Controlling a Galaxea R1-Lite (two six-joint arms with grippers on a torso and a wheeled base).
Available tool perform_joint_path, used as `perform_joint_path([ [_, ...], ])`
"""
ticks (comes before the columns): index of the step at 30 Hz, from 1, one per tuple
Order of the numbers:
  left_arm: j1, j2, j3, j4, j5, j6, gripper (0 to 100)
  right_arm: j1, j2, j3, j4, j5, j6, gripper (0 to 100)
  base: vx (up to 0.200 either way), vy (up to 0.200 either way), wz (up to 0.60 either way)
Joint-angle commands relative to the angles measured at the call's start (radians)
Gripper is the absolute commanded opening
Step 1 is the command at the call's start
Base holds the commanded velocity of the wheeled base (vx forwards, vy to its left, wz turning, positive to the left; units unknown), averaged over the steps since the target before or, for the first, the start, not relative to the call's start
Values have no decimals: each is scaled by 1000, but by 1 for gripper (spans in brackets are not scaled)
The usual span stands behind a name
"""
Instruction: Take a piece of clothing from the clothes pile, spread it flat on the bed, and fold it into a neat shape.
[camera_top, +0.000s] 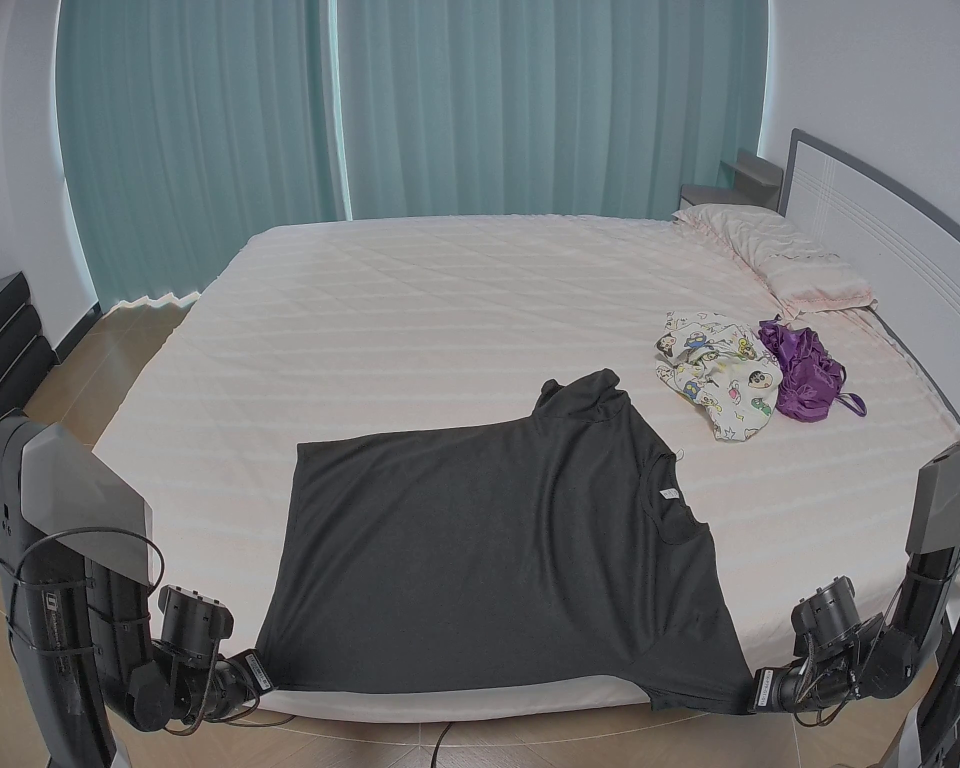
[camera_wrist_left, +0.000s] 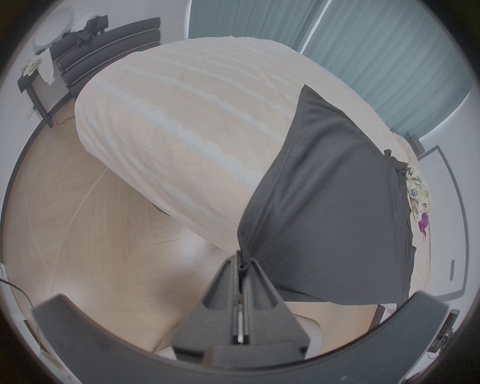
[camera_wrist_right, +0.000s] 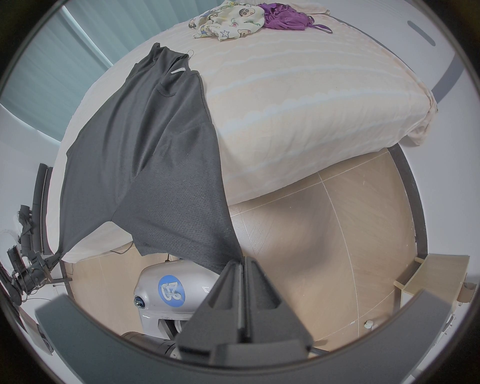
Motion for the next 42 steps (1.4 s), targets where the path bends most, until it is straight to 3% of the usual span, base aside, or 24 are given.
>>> perform_joint_path([
  [1,-25,-35,16,39,2,-1,0,-3,-50,18,24,-3,-1,0,0,0,0],
  [17,-47,-135,16,283,5,-13,0,1,-191,18,231,-4,-56,0,0,0,0],
  [27,-34,-263,-19,275,4,-12,0,-22,-265,-24,171,8,-55,0,0,0,0],
  [34,1,-282,-123,282,4,-7,0,-25,-262,-71,24,11,-62,0,0,0,0],
  [42,26,-265,-240,288,2,-13,0,-31,-223,-211,28,10,-65,0,0,0,0],
])
